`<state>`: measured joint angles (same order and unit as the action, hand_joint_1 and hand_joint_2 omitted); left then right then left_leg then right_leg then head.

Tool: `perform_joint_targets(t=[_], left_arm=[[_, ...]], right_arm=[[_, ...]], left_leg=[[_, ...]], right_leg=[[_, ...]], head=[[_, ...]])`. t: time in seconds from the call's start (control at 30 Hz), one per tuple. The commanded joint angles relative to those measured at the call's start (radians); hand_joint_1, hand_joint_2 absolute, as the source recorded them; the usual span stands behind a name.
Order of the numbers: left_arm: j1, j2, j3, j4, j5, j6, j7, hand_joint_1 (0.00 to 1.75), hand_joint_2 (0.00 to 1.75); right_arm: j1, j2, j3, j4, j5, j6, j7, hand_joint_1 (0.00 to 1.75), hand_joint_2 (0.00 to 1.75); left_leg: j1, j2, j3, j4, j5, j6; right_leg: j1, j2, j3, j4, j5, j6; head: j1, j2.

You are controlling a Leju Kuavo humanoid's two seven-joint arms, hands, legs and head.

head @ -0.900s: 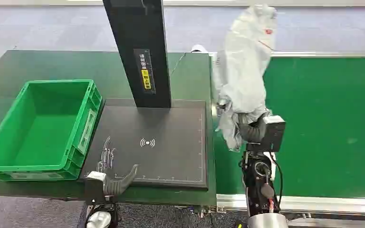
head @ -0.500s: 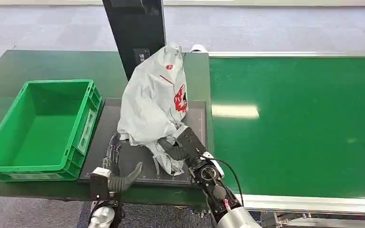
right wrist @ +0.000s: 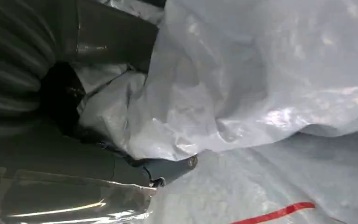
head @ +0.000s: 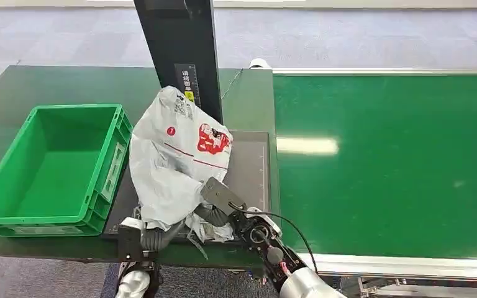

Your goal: Moved the parcel from conveyor to table for the left to box.

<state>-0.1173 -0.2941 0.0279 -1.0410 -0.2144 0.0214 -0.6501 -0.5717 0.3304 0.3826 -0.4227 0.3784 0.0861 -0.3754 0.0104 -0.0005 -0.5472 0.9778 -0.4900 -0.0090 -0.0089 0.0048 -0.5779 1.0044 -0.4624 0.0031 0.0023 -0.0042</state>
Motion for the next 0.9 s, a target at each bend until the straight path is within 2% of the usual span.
perform_joint_targets(t=[0.03, 0.1, 0.27, 0.33, 0.37, 0.4, 0.5, 0.73, 0.9], left_arm=[[0.013, 0.03, -0.012, -0.005, 0.012, 0.014, 0.002, 0.0, 1.75], [0.022, 0.032, -0.006, -0.022, 0.015, 0.021, -0.005, 0.0, 1.75], [0.078, 0.041, 0.047, -0.114, 0.033, 0.059, -0.024, 0.0, 1.75], [0.097, 0.041, 0.074, -0.158, 0.027, 0.11, -0.037, 0.0, 1.75], [0.113, 0.024, 0.112, -0.206, 0.014, 0.209, -0.048, 0.0, 1.75], [0.122, 0.03, 0.118, -0.231, 0.011, 0.233, -0.047, 0.0, 1.75], [0.139, 0.03, 0.126, -0.276, -0.01, 0.286, -0.041, 0.0, 1.75], [0.139, 0.03, 0.126, -0.276, -0.01, 0.286, -0.041, 0.0, 1.75], [0.12, 0.035, 0.122, -0.253, -0.09, 0.431, -0.032, 0.0, 1.75]], right_arm=[[0.021, -0.027, -0.026, 0.005, -0.053, -0.111, -0.082, 0.0, 1.75], [0.052, -0.041, -0.045, -0.061, -0.072, -0.158, -0.124, 0.0, 1.75], [0.155, -0.092, -0.083, -0.244, -0.094, -0.213, -0.141, 0.0, 1.75], [0.187, -0.107, -0.102, -0.292, -0.104, -0.222, -0.148, 0.0, 1.75], [0.21, -0.112, -0.122, -0.329, -0.116, -0.226, -0.156, 0.0, 1.75], [0.224, -0.121, -0.128, -0.346, -0.117, -0.22, -0.155, 0.0, 1.75], [0.241, -0.125, -0.144, -0.369, -0.119, -0.209, -0.153, 0.0, 1.75], [0.241, -0.125, -0.144, -0.369, -0.119, -0.209, -0.153, 0.0, 1.75], [0.247, -0.124, -0.177, -0.356, -0.13, -0.19, -0.161, 0.0, 1.75]], left_leg=[[0.0, 0.0, 0.002, -0.002, 0.001, 0.001], [0.0, -0.001, 0.001, -0.001, 0.0, 0.0], [0.001, -0.001, 0.002, -0.001, 0.0, 0.0], [0.0, -0.001, 0.002, -0.001, 0.0, 0.0], [0.0, -0.001, 0.002, -0.001, 0.0, 0.0], [0.0, 0.0, 0.001, 0.0, 0.0, 0.0], [0.001, -0.001, 0.0, 0.0, 0.0, 0.0], [0.0, 0.0, 0.0, 0.0, 0.0, 0.0], [0.0, -0.001, 0.001, -0.001, 0.0, 0.0]], right_leg=[[0.0, -0.001, 0.002, -0.002, 0.001, 0.0], [0.0, -0.001, 0.001, -0.001, 0.0, 0.0], [0.001, -0.002, 0.002, -0.002, 0.0, 0.0], [0.0, -0.001, 0.002, -0.002, 0.0, 0.0], [0.001, -0.001, 0.002, -0.002, 0.0, 0.0], [0.0, -0.001, 0.001, -0.001, 0.0, 0.0], [0.001, -0.001, 0.001, -0.001, 0.0, 0.0], [0.0, 0.0, 0.0, -0.001, 0.0, 0.0], [0.0, -0.001, 0.001, -0.001, 0.0, 0.0]], head=[[0.0, 0.0], [0.0, 0.0], [0.0, 0.0], [0.0, 0.0], [0.0, 0.0], [0.0, 0.0], [0.001, 0.0], [0.0, 0.0], [0.0, 0.0]])
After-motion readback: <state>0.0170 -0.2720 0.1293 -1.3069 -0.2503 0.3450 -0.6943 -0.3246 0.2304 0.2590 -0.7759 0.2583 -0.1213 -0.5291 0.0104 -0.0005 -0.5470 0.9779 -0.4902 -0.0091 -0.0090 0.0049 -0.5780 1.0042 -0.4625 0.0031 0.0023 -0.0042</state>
